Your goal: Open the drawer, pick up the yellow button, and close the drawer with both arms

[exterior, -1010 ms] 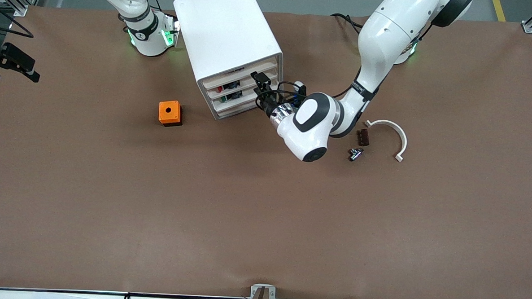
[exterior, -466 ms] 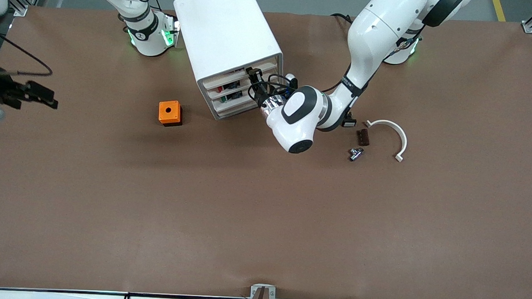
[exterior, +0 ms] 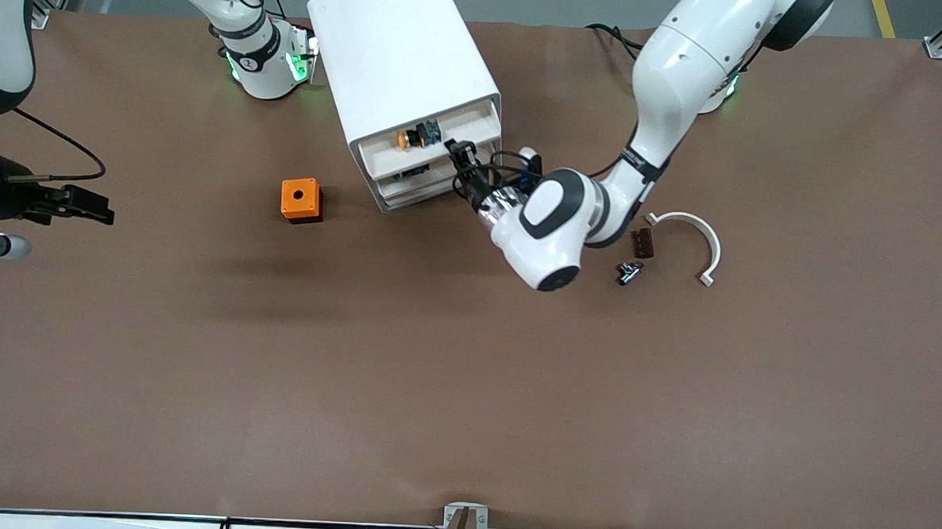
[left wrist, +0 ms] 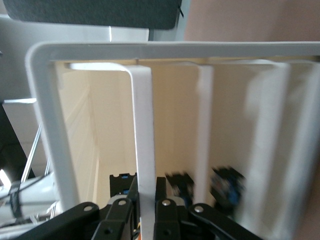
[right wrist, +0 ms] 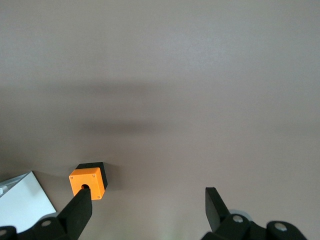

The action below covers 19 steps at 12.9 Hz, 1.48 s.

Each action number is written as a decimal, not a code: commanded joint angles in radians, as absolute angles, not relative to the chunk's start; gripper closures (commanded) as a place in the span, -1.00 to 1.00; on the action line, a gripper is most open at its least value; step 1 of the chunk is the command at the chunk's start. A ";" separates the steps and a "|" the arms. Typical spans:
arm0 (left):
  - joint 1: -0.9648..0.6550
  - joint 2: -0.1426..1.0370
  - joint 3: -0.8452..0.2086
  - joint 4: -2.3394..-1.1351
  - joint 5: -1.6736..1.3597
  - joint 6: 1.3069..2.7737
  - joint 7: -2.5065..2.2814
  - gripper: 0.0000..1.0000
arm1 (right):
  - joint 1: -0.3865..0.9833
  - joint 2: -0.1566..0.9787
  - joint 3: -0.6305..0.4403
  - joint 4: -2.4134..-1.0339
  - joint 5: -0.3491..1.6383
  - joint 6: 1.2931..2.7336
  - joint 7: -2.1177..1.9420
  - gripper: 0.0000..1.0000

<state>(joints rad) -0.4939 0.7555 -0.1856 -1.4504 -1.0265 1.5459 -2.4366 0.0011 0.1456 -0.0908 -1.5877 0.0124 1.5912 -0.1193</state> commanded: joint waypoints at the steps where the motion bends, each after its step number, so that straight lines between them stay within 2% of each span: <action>1: -0.399 0.770 -0.186 -1.399 -1.026 1.526 -2.372 1.00 | 0.015 0.146 -0.089 -1.569 0.023 1.574 -0.005 -1.00; 4: -0.345 0.773 -0.179 -1.385 -1.029 1.535 -2.266 1.00 | 0.084 0.141 -0.087 -1.575 0.069 1.562 0.275 -1.00; 5: -0.341 0.779 -0.181 -1.387 -1.031 1.542 -2.238 0.89 | 0.131 0.140 -0.087 -1.575 0.078 1.562 0.372 -1.00; 7: -0.342 0.791 -0.181 -1.387 -1.032 1.548 -2.223 -0.14 | 0.239 0.135 -0.087 -1.575 0.090 1.571 0.637 -1.00; 9: -0.339 0.790 -0.181 -1.378 -1.031 1.548 -2.220 -0.51 | 0.386 0.130 -0.089 -1.585 0.092 1.603 0.904 -1.00; 10: -0.334 0.787 -0.181 -1.373 -1.029 1.548 -2.221 -0.56 | 0.456 0.132 -0.089 -1.598 0.092 1.639 1.039 -1.00; 13: -0.276 0.778 -0.179 -1.333 -1.006 1.540 -2.220 -1.00 | 0.610 0.141 -0.089 -1.649 0.092 1.765 1.309 -1.00; 15: -0.239 0.778 -0.179 -1.292 -0.889 1.542 -2.191 -1.00 | 0.687 0.175 -0.089 -1.649 0.091 1.817 1.450 -1.00; 19: -0.155 0.773 -0.183 -1.289 -0.691 1.540 -2.073 -1.00 | 0.794 0.248 -0.089 -1.649 0.083 1.911 1.664 -1.00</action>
<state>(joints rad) -0.1764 0.7748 -0.1766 -1.3029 -0.7510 1.5550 -2.1260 0.7534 0.2190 -0.0747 -1.6525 0.0884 1.8824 1.5802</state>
